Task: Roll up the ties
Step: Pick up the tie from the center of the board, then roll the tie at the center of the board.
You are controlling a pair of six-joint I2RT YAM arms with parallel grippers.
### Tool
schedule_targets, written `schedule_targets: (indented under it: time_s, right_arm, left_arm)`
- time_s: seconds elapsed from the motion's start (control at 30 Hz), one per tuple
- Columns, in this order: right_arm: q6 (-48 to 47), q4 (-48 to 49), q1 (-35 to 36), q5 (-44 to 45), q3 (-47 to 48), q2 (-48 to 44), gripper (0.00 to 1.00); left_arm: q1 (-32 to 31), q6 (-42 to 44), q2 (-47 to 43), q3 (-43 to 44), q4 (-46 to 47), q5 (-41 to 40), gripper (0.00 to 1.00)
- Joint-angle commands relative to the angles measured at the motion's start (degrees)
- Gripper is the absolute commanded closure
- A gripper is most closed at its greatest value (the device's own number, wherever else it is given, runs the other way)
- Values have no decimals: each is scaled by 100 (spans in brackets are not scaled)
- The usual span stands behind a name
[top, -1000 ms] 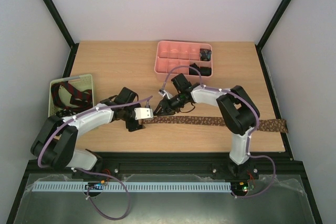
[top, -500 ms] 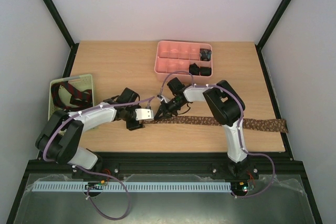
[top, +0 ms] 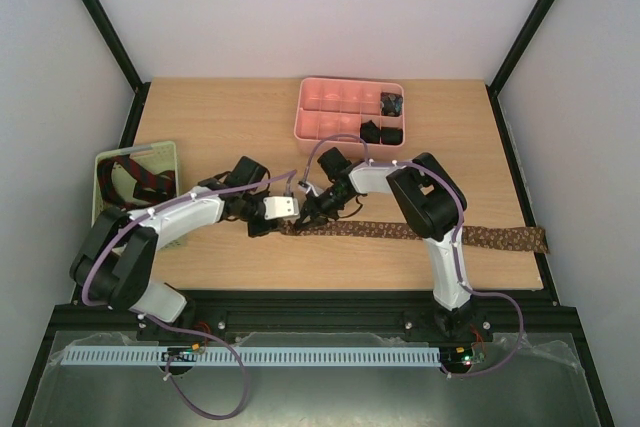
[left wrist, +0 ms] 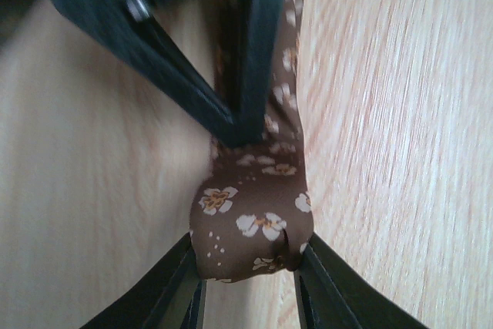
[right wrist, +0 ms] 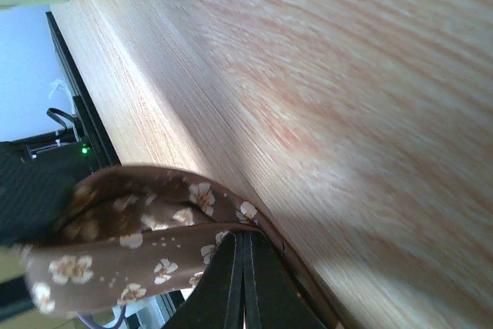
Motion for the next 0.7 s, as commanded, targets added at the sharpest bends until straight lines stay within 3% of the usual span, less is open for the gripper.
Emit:
schedule_targets:
  time_s: [0.0, 0.3, 0.53, 0.67]
  right_arm:
    - [-87, -588, 36, 473, 91, 149, 99]
    - [-327, -1211, -203, 453, 299, -467, 92]
    - [-477, -1564, -395, 224, 254, -859, 76]
    - [-96, -1064, -610, -203, -113, -1116, 65]
  left_arm:
    - [-137, -307, -134, 251, -48, 539, 66]
    - [-197, -459, 204, 326, 118, 467, 67]
    - [-226, -473, 306, 460, 186, 521, 67]
    - [-304, -527, 506, 628, 260, 543, 66]
